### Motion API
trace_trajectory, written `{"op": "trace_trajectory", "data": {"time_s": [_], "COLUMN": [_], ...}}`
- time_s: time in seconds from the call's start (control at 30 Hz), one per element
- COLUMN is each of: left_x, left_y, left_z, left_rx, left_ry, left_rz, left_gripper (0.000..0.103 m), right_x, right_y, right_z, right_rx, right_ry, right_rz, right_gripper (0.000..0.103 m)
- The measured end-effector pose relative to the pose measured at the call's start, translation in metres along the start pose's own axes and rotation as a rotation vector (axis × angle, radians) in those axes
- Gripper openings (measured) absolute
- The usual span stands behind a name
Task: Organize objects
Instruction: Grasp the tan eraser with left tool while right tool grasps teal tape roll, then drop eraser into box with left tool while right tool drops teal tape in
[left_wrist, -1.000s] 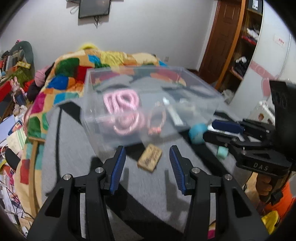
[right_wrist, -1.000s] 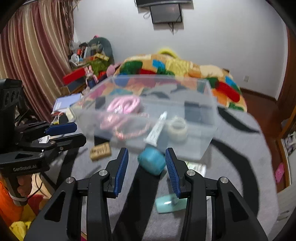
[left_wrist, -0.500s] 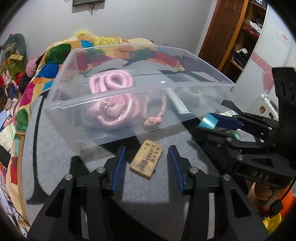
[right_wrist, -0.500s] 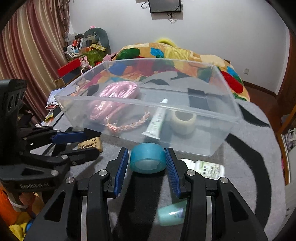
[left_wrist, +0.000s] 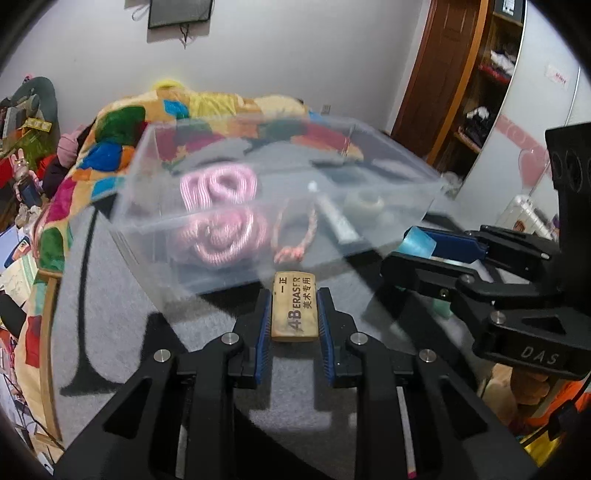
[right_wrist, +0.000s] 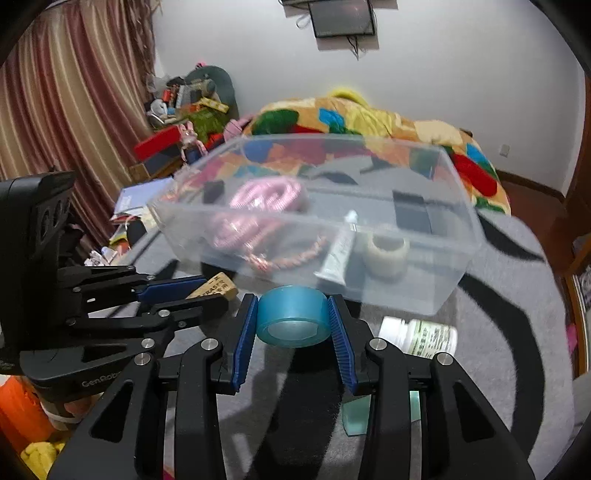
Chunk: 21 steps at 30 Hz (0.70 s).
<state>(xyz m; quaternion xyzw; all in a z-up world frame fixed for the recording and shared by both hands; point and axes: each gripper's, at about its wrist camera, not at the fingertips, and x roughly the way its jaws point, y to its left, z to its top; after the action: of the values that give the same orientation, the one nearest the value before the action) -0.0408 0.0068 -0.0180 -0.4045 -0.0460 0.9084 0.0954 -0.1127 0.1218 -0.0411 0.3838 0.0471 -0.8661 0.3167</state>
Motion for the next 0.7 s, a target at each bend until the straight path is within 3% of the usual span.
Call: {"op": "trace_trajectory", "data": {"time_s": [0.2, 0.4, 0.7], "left_x": [-0.035, -0.044, -0.013], "left_y": [-0.002, -0.001, 0.023], "left_z": [0.024, 0.048, 0.069], "left_rx": [-0.011, -0.007, -0.05], "left_ry": [-0.117, -0.179, -0.15], "left_rz": [0.01, 0.022, 0.037], "left_gripper": [0.023, 0.023, 0.023], "right_x": [-0.028, -0.034, -0.001], "right_y": [0.005, 0.002, -0.018], "right_z": [0.022, 0.047, 0.066], "right_rx": [-0.008, -0.005, 0.047], "right_ry": [-0.103, -0.168, -0.118], "right_rz": [-0.006, -0.045, -0.084], "right_gripper": [0.036, 0.036, 0.036]}}
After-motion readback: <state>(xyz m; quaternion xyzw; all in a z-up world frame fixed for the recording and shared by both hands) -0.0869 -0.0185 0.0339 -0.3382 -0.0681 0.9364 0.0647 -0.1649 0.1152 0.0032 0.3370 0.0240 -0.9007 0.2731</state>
